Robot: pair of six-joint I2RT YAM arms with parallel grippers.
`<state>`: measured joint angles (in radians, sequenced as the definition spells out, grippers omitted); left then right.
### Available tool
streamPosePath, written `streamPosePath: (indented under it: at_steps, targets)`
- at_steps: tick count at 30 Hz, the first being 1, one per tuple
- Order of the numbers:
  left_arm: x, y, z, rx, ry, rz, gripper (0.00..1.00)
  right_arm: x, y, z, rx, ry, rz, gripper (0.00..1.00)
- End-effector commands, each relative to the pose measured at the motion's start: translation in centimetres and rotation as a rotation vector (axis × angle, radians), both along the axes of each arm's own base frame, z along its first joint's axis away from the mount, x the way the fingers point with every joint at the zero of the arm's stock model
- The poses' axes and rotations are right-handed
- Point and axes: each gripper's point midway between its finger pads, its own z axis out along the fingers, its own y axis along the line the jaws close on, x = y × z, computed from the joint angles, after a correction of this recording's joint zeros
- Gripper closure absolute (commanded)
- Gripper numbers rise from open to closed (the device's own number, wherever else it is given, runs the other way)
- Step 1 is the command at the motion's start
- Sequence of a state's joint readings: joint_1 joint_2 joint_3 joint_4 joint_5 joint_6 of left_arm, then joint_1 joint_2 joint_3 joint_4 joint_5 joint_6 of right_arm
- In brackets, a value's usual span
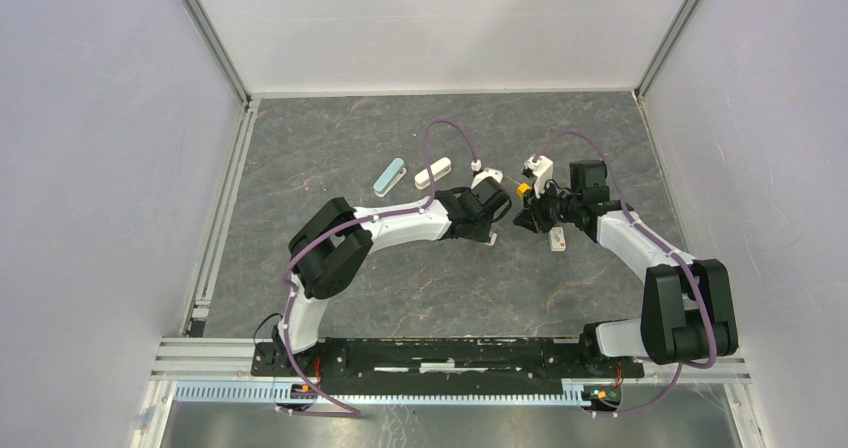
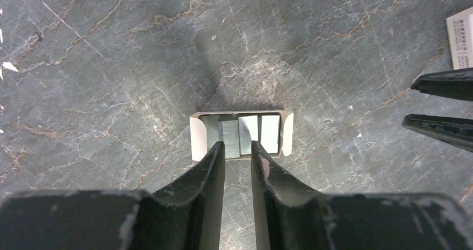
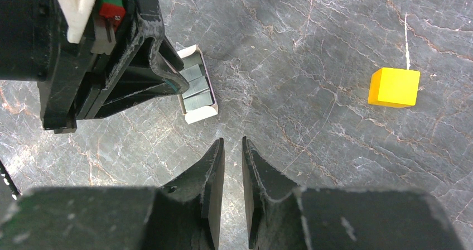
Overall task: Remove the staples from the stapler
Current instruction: Adjust the staple box at the center of the board.
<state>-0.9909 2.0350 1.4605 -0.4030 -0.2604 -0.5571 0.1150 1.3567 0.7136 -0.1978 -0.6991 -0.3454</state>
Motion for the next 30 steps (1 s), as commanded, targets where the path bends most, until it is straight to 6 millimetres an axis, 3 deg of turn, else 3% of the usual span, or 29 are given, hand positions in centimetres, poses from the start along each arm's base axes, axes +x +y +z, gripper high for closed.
streamPosePath:
  at_steps: [1, 8, 13, 17, 24, 30]
  targets:
    - [0.9, -1.4, 4.2, -0.09, -0.089, -0.027, 0.69, 0.9, 0.1, 1.1, 0.011, -0.043, 0.014, 0.76]
    - [1.3, -0.5, 3.9, -0.043, -0.11, -0.019, 0.69, 0.9, 0.2, 1.2, 0.011, -0.046, 0.016, 0.76]
    - [1.9, 0.6, 7.0, -0.082, -0.218, -0.034, 0.7, 0.6, 0.3, 1.2, 0.013, -0.045, 0.034, 0.76]
    - [2.5, 2.8, 8.7, -0.195, -0.26, -0.018, 0.69, 0.3, 0.4, 1.6, 0.008, -0.075, 0.072, 0.75]
    - [1.5, 5.3, 8.3, -0.487, -0.275, -0.005, 0.63, 0.2, -0.5, 3.3, -0.033, -0.186, 0.109, 0.73]
    - [0.5, 5.3, 7.5, -0.528, -0.26, -0.04, 0.6, -1.3, -0.1, 3.2, -0.003, -0.196, 0.171, 0.65]
